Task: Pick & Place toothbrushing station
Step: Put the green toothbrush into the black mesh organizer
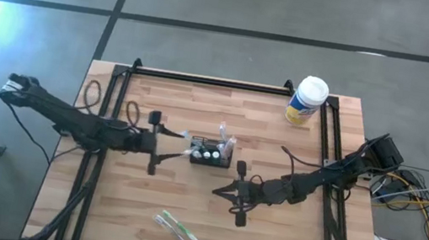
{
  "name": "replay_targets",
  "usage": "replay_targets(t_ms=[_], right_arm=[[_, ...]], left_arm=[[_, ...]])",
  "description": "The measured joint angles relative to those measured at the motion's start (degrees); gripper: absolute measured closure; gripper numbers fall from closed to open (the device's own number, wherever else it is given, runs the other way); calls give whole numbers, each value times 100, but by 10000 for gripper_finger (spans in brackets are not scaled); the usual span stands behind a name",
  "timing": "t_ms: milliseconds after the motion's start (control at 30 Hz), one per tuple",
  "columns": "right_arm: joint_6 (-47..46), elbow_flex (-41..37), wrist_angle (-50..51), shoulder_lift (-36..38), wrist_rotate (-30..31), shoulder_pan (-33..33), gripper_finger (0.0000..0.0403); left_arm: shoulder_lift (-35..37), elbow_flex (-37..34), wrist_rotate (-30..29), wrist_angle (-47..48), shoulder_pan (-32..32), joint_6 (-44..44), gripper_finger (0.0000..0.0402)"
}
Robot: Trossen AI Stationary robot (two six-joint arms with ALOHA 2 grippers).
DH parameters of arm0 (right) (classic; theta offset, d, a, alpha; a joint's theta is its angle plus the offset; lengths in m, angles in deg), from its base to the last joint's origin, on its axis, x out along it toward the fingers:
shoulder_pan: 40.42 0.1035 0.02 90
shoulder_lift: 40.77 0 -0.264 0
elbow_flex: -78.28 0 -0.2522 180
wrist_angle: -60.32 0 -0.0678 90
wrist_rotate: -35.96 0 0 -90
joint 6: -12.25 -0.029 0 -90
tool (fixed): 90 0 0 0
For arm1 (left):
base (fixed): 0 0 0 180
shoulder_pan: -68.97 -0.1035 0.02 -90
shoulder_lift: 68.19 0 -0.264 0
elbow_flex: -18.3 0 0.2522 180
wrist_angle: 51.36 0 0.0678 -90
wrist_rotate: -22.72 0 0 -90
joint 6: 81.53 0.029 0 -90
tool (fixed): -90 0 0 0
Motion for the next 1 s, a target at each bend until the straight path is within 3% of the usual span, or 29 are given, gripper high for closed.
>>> replay_targets(t_ms=[133,233,433,567,767,1000], right_arm=[[0,0,4,0,0,0,394],[-22,0,20,0,0,0,394],[-77,1,-50,-138,-2,0,394],[-338,74,128,-233,-4,0,394],[-903,508,888,-308,-28,20,394],[-1962,1810,3594,-310,-53,73,394]], left_arm=[[895,2,92,1033,334,-256,143],[1621,-50,93,1933,588,-658,168],[3082,-731,90,2243,764,-1504,296],[3813,-1326,242,2236,764,-1623,388],[4501,-2037,557,2004,766,-1683,392],[4942,-2398,664,2025,768,-1726,388]])
